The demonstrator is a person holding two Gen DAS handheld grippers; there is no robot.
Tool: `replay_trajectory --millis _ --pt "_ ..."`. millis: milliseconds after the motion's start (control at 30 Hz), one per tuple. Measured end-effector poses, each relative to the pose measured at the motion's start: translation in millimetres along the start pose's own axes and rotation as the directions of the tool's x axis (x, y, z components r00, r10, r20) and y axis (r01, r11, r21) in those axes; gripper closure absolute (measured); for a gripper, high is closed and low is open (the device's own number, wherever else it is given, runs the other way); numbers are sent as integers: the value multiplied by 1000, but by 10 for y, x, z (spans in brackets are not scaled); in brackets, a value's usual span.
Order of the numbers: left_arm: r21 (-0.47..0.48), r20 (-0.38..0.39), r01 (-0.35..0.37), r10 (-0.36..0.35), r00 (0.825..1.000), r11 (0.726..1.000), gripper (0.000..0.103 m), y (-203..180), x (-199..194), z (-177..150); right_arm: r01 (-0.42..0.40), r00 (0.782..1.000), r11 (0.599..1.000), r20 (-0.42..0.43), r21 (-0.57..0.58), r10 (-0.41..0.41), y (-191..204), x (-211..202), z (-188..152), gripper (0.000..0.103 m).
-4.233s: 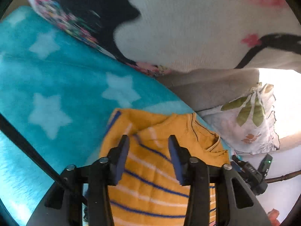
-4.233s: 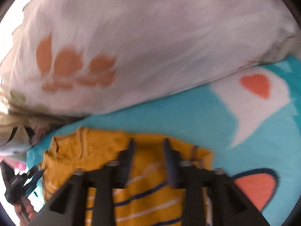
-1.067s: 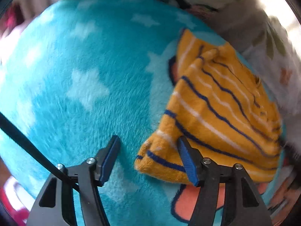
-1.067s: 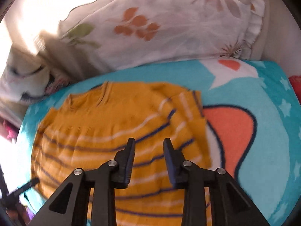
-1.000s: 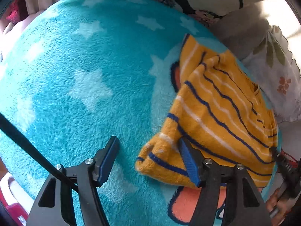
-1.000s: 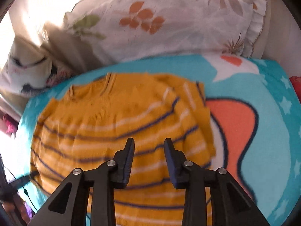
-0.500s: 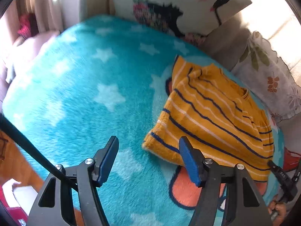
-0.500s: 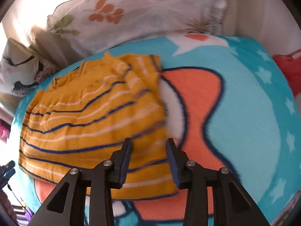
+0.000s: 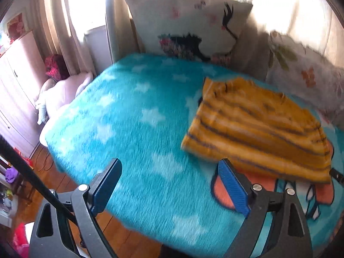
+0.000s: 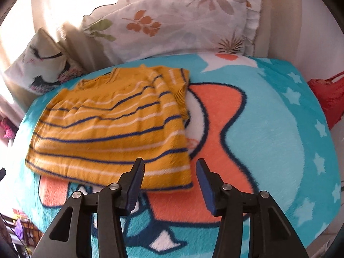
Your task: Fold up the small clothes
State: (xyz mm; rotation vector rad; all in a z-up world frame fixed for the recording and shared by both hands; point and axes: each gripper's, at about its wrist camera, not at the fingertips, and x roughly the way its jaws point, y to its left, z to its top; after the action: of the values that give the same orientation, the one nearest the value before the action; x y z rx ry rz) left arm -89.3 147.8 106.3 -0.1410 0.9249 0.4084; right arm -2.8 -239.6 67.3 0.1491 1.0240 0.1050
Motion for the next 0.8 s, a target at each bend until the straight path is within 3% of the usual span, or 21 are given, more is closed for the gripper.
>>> replay_trajectory --millis 200,400,533,800 --pt "-10 -60 26 -26 998 1000 13 43 67 -50 -7 1000 1000 -21 -11 7 121 -10 -83 49" --pt "68 -68 71 -66 995 995 13 14 236 74 8 1000 1000 -19 -18 -8 375 -11 31 47" --pt "114 -84 90 -80 993 989 13 145 399 219 -6 1000 999 -26 -50 5 830 107 180 47" --pt "108 -133 112 -97 986 988 13 636 818 540 -27 1000 971 -18 -236 24 2274 616 559 47"
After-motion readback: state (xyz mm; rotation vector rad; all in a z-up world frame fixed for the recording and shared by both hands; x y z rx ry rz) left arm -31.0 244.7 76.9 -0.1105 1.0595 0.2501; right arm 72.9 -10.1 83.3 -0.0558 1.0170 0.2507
